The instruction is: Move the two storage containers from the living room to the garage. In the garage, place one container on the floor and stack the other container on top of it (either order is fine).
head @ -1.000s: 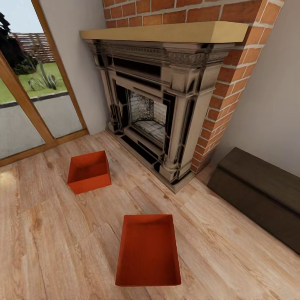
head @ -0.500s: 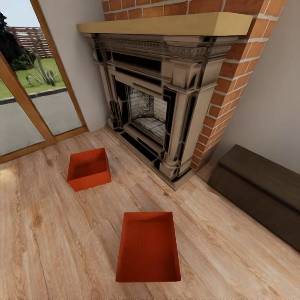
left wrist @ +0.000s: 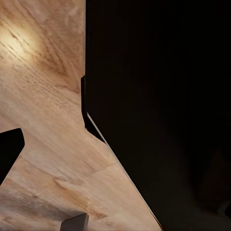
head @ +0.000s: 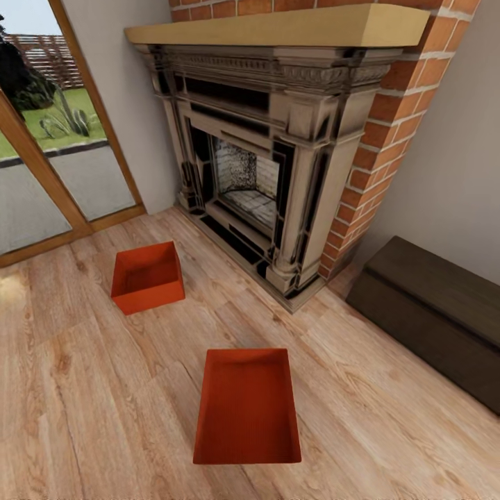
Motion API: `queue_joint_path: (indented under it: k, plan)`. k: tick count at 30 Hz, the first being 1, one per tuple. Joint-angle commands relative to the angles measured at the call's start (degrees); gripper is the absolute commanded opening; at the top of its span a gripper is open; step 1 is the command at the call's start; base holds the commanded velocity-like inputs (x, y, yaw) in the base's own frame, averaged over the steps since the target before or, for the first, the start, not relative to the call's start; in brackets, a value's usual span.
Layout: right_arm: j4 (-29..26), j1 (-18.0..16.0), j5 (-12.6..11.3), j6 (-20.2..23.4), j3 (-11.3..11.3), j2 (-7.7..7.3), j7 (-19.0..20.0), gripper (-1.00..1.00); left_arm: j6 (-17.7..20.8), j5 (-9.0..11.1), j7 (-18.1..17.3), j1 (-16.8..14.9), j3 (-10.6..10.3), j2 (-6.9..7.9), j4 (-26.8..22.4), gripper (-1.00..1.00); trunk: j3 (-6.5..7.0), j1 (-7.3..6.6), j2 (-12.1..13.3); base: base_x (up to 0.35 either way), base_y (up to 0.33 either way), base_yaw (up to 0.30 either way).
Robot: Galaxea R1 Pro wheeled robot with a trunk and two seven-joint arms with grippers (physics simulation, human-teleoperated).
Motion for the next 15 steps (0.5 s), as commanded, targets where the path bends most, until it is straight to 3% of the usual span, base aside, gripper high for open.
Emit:
queue_joint_path:
  k: [1,15]
  plan:
    - [0.2,-0.1,-0.6,-0.4,0.4,0.01,0.4,1.0,-0.2,0.5,-0.1,0.0,0.0,0.0,0.0,1.0,-0.13,0.0,0.0,0.0,0.0,0.0]
    - [0.2,-0.1,-0.6,-0.4,0.4,0.01,0.4,1.0,-0.1,0.5,-0.1,0.0,0.0,0.0,0.0,1.0,-1.07,0.0,0.0,0.0,0.0,0.0]
